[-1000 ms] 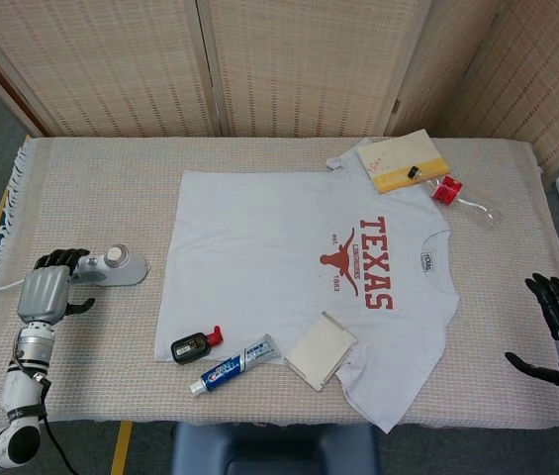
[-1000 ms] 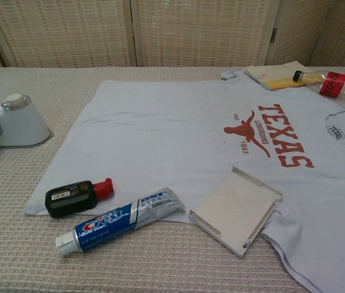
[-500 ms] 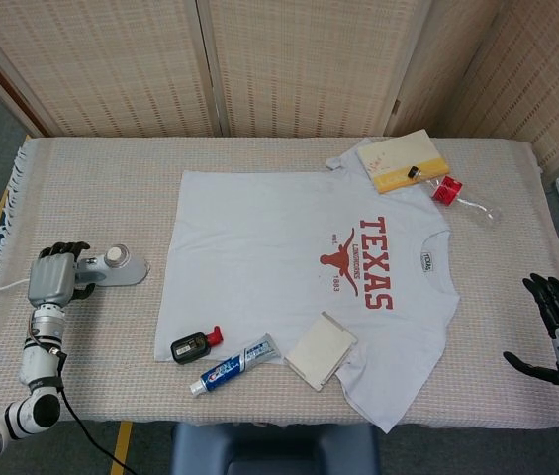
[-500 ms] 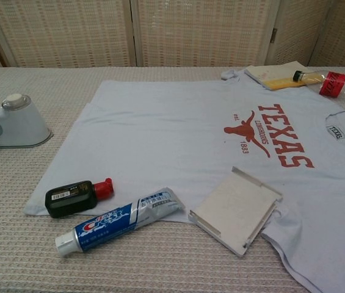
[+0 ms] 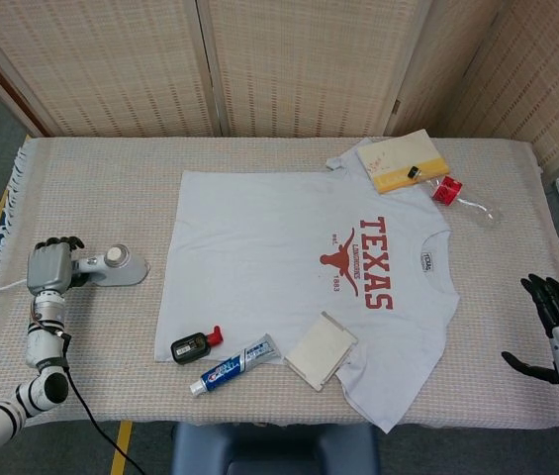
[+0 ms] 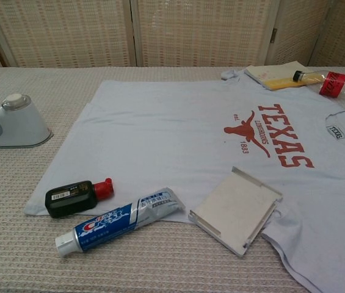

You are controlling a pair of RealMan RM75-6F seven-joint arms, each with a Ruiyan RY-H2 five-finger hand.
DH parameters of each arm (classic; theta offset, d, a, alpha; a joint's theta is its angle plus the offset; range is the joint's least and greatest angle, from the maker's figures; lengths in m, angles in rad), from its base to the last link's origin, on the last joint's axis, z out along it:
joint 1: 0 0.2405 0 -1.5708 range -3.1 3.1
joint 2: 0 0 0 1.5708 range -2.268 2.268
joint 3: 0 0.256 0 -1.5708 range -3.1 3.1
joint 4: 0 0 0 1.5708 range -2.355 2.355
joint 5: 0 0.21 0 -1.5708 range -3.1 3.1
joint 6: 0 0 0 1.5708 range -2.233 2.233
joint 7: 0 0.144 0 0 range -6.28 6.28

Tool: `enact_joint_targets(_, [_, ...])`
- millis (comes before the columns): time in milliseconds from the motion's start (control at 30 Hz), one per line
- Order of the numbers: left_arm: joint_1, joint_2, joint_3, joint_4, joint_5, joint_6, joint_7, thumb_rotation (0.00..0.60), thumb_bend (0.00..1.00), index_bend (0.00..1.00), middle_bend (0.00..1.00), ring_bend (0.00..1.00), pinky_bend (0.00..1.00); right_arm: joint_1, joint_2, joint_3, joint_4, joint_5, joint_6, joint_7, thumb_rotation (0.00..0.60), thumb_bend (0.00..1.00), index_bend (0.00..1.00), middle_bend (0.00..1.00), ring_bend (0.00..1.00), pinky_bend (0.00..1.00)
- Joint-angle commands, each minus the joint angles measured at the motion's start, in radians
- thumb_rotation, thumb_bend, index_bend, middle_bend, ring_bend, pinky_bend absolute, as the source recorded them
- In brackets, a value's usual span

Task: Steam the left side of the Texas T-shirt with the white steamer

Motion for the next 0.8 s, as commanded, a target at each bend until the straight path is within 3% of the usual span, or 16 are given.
enact_joint_targets(33, [-0.018,-0.036,0.000,0.057,0.009,-0.018,-0.029,0.600,0.36,0.44,0.42,0.29,0.30,0.001,0.000,0.001,-0.004,0.003,-0.003,-0.004,0.571,0.00,0.00,0.05,0.00,0.04])
enact_joint_targets(200, [-0.033,-0.084,0.009,0.153,0.045,-0.039,-0.091,0.600,0.37,0.58,0.56,0.40,0.37,0.015,-0.007,-0.013,-0.009,0.007,-0.052,-0.010,0.570,0.00,0.00,0.05,0.00,0.04])
enact_joint_targets(467, [-0.044,-0.131,0.026,0.280,0.126,-0.078,-0.264,0.600,0.40,0.83,0.88,0.71,0.60,0.077,-0.030,-0.042,-0.023,-0.008,-0.185,-0.040,0.569,0.03,0.00,0.05,0.00,0.04])
enact_joint_targets(533, [-0.042,-0.131,0.033,0.295,0.161,-0.067,-0.325,0.600,0.40,0.86,0.91,0.74,0.63,0.100,-0.029,-0.048,-0.034,-0.012,-0.229,-0.050,0.570,0.12,0.00,0.05,0.00,0.04])
enact_joint_targets(700, [-0.032,-0.115,0.041,0.294,0.230,-0.039,-0.484,0.600,0.42,0.92,0.99,0.80,0.65,0.174,-0.023,-0.065,-0.060,-0.023,-0.362,-0.057,0.571,0.51,0.00,0.05,0.00,0.04])
enact_joint_targets(800, [-0.026,-0.095,0.055,0.278,0.273,-0.017,-0.545,0.600,0.43,0.94,1.00,0.83,0.65,0.223,-0.031,-0.073,-0.067,-0.041,-0.434,-0.039,0.457,0.82,0.00,0.05,0.00,0.04])
